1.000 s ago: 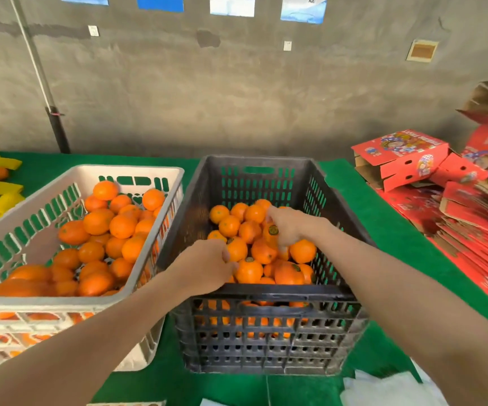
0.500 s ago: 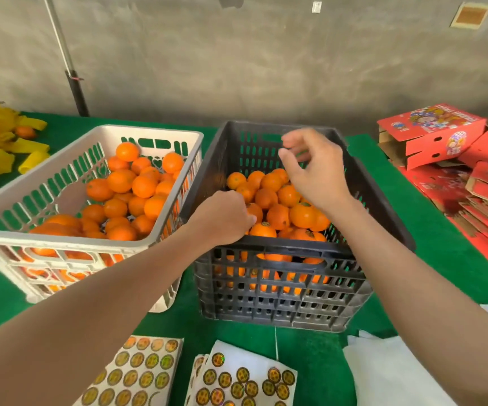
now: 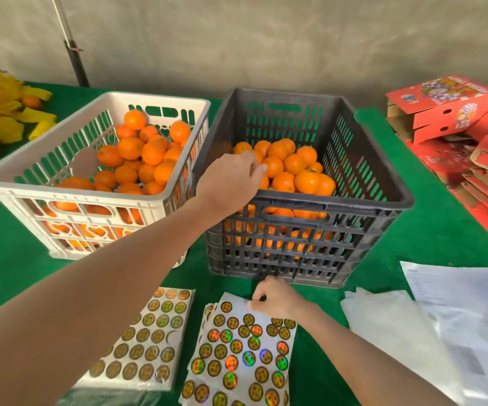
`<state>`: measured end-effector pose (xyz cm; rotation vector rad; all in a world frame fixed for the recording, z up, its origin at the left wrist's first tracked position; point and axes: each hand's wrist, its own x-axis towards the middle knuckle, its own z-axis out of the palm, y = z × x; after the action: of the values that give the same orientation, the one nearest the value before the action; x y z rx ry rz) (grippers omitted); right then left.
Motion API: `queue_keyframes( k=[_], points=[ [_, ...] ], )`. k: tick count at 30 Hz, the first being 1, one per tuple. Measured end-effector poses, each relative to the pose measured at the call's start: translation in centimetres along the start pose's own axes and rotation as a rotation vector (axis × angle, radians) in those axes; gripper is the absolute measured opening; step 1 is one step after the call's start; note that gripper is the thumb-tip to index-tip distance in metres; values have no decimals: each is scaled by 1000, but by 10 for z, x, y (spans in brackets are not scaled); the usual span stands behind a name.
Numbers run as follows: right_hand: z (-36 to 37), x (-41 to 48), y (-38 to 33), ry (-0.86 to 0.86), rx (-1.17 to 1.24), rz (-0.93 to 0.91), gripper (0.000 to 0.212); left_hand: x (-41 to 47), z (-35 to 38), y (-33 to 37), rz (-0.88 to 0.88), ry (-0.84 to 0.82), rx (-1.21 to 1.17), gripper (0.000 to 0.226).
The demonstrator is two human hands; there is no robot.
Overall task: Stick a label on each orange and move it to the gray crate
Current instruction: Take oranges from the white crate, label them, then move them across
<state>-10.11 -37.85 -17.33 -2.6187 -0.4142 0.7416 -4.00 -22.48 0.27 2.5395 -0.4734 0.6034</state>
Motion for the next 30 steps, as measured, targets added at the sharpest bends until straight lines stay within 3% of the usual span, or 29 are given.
queue_keyframes(
  k=[3,5,7,10,13,18,22,24,26,30],
  points=[
    [-2,0,-4,24,73,-20,23,-21,-4,5,60,143,-212,19],
    [-4,0,-4,38,129,-19,28,-46,-4,8,205,189,-212,17],
    [-3,-1,-4,29,121,-25,37,-80,9,7,316,92,-201,18],
    [2,-4,-6,-45,-18,-16,38,-120,30,-4,90,-185,-210,26],
    [5,-6,-10,3,-19,22,32,-136,46,-22,-192,-421,-127,33],
    [-11,-8,-15,142,184,-79,13,-135,57,-31,-266,-718,-23,51],
    [-36,-19,-21,165,323,-156,11,-126,54,-34,-299,-782,-75,33],
    [-51,-28,-10,188,456,-80,11,-126,47,-44,-391,-780,-172,21],
    [-55,-39,5,157,738,28,16,-129,39,-57,-472,-757,-245,13],
    [-35,-50,8,172,973,62,23,-132,27,-69,-546,-747,-315,23]
  ],
)
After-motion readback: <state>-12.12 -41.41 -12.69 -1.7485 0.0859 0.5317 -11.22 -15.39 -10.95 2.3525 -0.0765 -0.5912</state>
